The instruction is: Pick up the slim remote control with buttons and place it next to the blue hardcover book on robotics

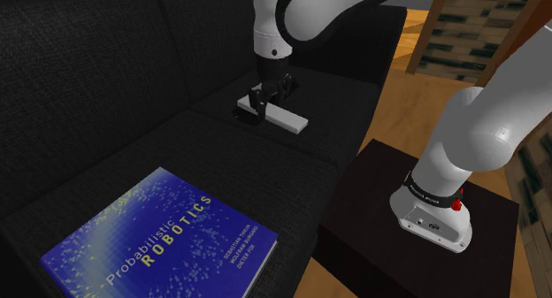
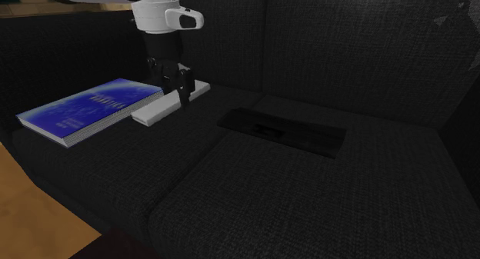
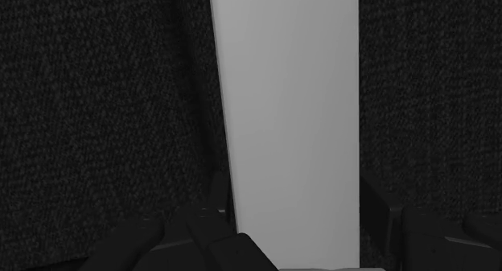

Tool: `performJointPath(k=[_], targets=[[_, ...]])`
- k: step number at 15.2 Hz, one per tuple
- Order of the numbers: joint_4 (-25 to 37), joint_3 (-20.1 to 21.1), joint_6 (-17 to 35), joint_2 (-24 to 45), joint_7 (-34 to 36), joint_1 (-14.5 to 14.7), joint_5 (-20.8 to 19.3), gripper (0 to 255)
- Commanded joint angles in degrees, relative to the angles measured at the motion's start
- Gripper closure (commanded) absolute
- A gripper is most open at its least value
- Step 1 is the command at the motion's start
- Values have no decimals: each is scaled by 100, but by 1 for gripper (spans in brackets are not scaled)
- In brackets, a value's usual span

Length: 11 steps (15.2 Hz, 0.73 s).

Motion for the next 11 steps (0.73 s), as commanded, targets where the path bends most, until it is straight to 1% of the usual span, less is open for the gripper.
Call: performJointPath(k=[1,6,11], targets=[[159,213,41,186,329,99,-13,255],[769,689,16,761,1123,302,-187,255],[1554,1098,-86,1489,1967,545,-547,255]])
